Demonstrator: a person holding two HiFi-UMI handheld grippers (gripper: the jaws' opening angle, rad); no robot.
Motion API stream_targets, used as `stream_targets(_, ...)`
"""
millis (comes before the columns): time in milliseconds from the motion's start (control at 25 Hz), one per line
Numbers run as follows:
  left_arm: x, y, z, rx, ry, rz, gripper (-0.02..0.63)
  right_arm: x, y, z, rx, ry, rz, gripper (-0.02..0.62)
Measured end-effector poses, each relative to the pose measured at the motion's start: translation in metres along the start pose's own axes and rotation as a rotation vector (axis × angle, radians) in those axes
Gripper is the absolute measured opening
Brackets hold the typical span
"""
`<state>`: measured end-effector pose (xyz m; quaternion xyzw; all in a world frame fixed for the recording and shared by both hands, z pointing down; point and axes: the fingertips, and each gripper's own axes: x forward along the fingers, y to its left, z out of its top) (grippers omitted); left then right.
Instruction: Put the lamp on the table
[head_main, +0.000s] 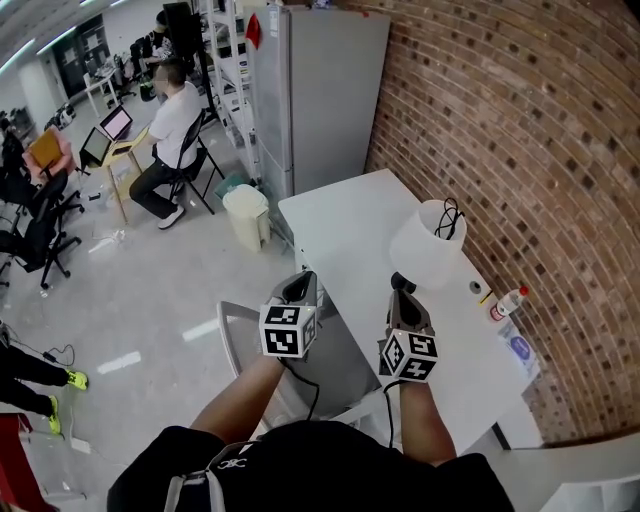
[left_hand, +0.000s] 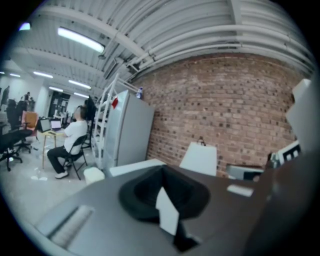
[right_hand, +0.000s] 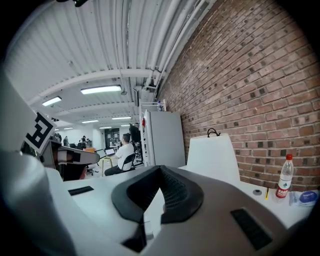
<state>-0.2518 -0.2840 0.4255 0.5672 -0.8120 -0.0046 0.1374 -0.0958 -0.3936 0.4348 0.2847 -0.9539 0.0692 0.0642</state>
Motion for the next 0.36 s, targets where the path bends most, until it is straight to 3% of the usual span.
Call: stream_targets(360, -0.0031, 0.0019, 0.0043, 0.006, -0.001, 0.013, -0.002, 0.0024, 0.0088, -0.0028, 0.008, 0.015, 0.040, -0.002)
